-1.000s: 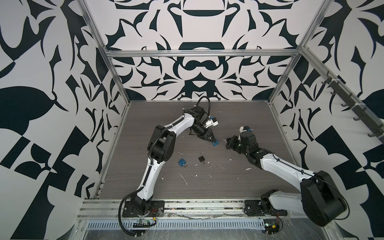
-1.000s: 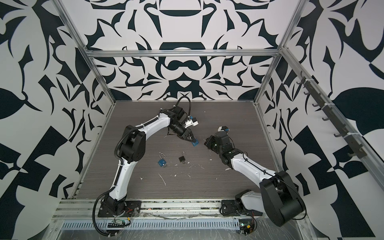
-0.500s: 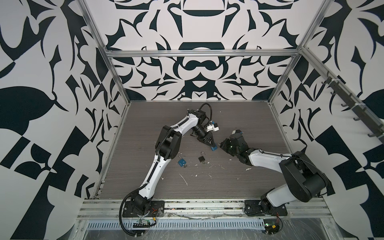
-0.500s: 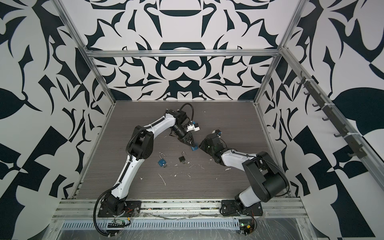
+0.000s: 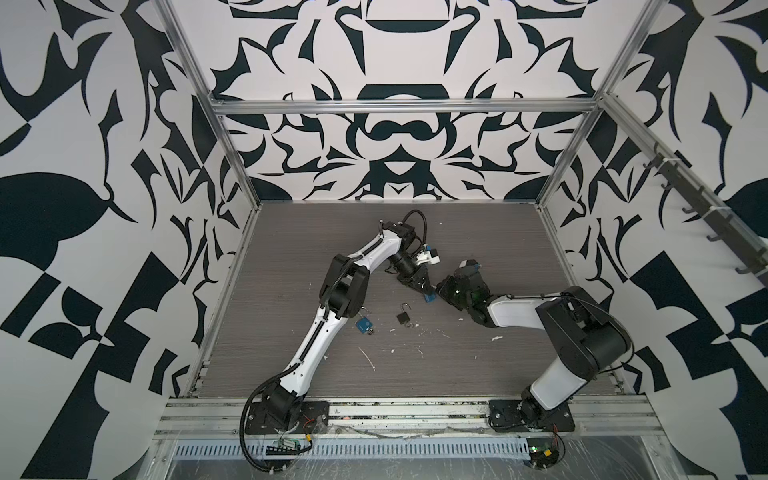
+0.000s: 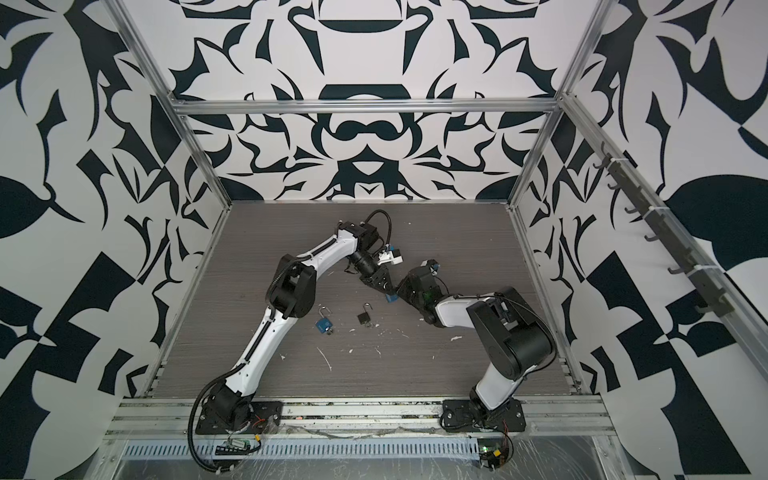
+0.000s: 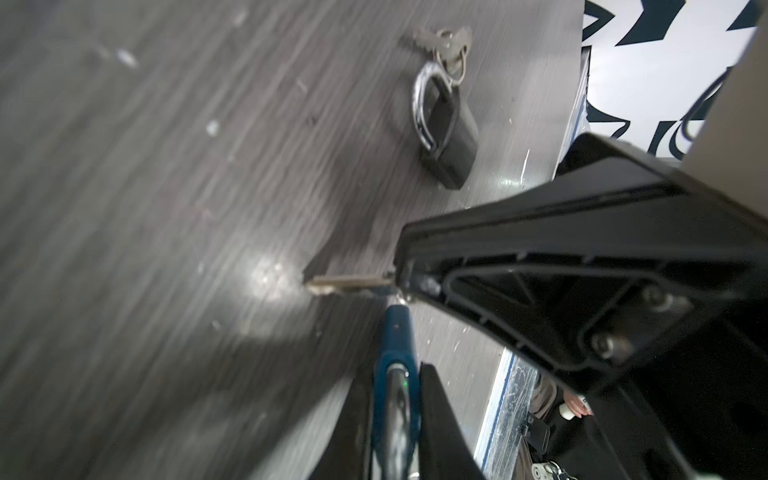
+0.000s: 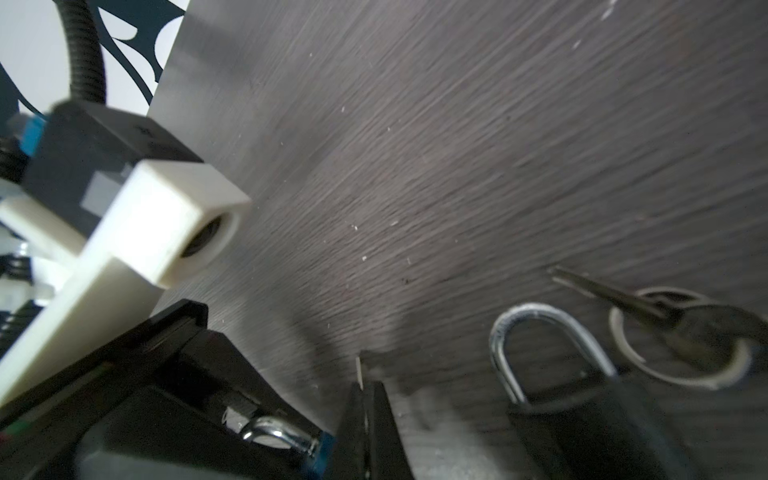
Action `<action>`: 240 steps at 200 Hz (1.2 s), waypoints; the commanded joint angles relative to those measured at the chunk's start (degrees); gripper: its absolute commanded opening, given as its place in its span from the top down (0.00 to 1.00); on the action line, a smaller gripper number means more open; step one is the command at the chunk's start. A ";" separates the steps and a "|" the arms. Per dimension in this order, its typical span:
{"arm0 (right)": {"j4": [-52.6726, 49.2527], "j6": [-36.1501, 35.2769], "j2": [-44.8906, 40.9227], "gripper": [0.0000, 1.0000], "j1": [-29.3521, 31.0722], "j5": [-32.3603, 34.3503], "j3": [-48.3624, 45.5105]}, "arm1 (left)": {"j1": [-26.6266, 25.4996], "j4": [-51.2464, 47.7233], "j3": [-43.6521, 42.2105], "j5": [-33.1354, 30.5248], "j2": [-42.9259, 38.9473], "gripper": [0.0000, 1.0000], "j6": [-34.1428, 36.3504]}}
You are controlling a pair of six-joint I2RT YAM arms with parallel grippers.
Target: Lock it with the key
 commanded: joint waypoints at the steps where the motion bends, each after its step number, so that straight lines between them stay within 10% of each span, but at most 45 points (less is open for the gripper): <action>1: 2.55 0.73 0.20 1.00 0.29 0.22 1.29 | -0.12 -3.09 1.77 -0.42 1.53 1.00 0.16; 151: -2.67 -1.52 -5.64 0.74 0.31 2.97 0.92 | 1.55 5.69 -2.67 -5.55 -5.10 0.30 -3.33; 180: -5.67 -3.70 -9.51 0.73 0.28 3.32 1.47 | 2.69 9.16 -5.45 -6.32 -9.68 0.00 -5.01; 240: -17.77 -9.67 -17.71 0.73 1.97 2.85 4.91 | 3.05 32.95 -27.62 -19.60 -34.01 0.01 -17.56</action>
